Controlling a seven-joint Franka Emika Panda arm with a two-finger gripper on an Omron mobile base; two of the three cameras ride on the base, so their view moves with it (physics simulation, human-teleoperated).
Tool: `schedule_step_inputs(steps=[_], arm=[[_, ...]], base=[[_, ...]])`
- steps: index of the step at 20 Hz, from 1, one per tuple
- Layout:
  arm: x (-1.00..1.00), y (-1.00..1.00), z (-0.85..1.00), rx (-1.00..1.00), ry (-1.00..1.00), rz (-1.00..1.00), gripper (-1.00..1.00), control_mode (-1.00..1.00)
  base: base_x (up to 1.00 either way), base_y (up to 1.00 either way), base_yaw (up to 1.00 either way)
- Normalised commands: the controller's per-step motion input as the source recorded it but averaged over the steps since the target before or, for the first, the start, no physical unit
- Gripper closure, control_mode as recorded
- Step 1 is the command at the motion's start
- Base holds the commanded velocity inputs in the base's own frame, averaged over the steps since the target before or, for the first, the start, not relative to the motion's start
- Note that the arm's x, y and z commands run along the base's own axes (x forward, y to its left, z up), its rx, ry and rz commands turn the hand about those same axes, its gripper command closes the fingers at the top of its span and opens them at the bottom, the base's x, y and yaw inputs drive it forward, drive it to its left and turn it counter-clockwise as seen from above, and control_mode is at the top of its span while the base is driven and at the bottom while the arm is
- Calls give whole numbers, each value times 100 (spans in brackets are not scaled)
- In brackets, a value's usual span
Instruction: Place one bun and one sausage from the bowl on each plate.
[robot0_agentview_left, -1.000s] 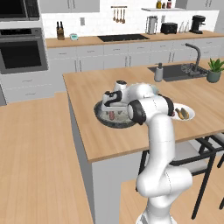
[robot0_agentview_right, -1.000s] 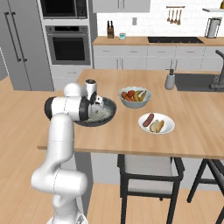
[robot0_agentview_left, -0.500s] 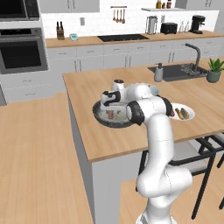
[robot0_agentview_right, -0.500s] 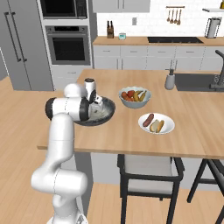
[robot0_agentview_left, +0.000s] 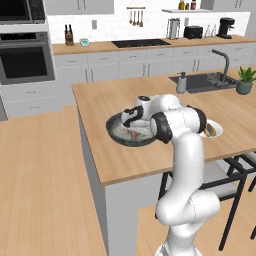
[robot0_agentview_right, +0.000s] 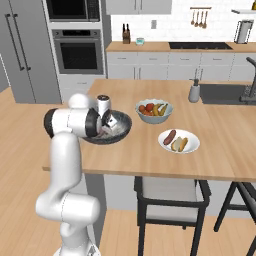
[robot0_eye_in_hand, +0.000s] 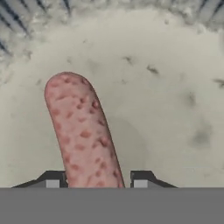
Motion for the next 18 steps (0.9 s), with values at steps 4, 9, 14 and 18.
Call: schedule_step_inputs(steps=[4,9,14,18], arm=[[-18,0,93,0,-21,-15,100,-100],[0,-1,100,-1,5,-23,100,-100],[-14,-32,100,7,36,-16,100,-100],[-73,-50,100,17,23,-14,100,-100]], base=[[0,0,0],[0,0,0],[0,0,0],[0,0,0]])
